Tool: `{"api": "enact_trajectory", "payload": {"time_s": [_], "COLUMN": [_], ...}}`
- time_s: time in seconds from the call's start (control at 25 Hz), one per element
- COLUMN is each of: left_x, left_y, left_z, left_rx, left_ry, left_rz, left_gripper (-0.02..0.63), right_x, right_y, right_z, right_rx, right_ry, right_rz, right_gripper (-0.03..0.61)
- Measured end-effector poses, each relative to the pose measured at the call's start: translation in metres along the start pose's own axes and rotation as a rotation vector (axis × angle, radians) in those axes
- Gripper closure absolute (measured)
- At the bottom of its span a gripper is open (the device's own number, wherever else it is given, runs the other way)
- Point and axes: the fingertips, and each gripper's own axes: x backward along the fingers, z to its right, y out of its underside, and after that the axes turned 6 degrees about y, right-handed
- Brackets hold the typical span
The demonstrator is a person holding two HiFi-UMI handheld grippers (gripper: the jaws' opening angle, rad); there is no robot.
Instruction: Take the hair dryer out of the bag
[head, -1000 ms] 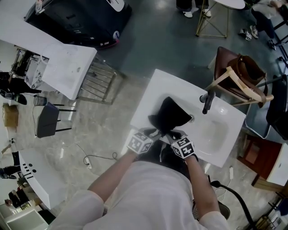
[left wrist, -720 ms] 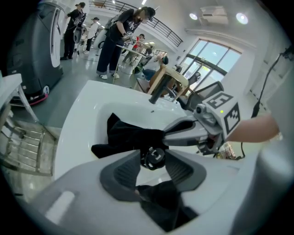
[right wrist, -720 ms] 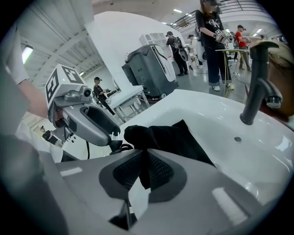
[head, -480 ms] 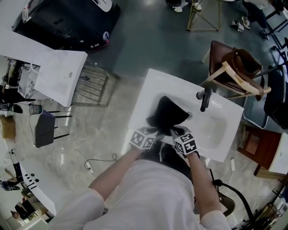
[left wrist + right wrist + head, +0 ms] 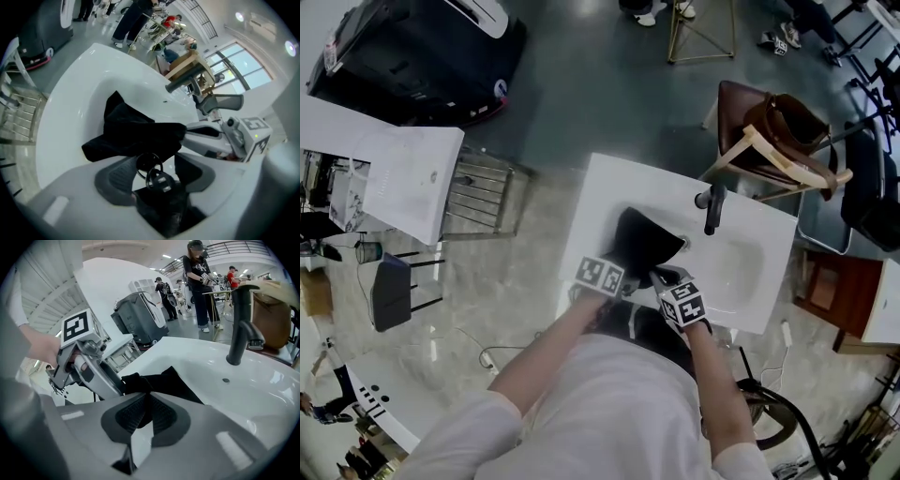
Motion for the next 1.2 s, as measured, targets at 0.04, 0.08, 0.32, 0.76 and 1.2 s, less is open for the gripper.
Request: {"api": "enact_trajectory", "payload": {"time_s": [0.04, 0.08, 0.32, 0.76, 1.2], "left_x": [-0.001, -0.002, -0.025, -0.052, -0.073], "left_y": [0.000, -0.001, 0.002, -0.004, 0.001], "left_z": [-0.002, -0.004, -0.016, -0.023, -0.032], "left_rx": [0.012, 0.016, -0.028, 0.002, 0.022], "left_ry": [0.006, 0.010, -0.035, -0.071, -0.128], "left_rz": [-0.030, -0.062, -0.259, -0.397, -0.437], "left_gripper": [0.365, 0.370, 0.379, 0.339, 0.276], "right_x": [0.000, 0.001, -0.002, -0.004, -0.001], "right_y": [-0.001, -0.002, -0.005, -0.005, -0.004], "right_z": [0.001, 0.001, 0.005, 0.010, 0.017], "right_rx": [-0.003, -0.004, -0.014, -0.070, -0.109], "right_ry": [0.002, 0.004, 0.016, 0.061, 0.085], "right_rz": [0.002, 0.003, -0.001, -0.011, -0.011], "right_gripper": [0.554, 0.554, 0.554, 0.555, 0.557]}}
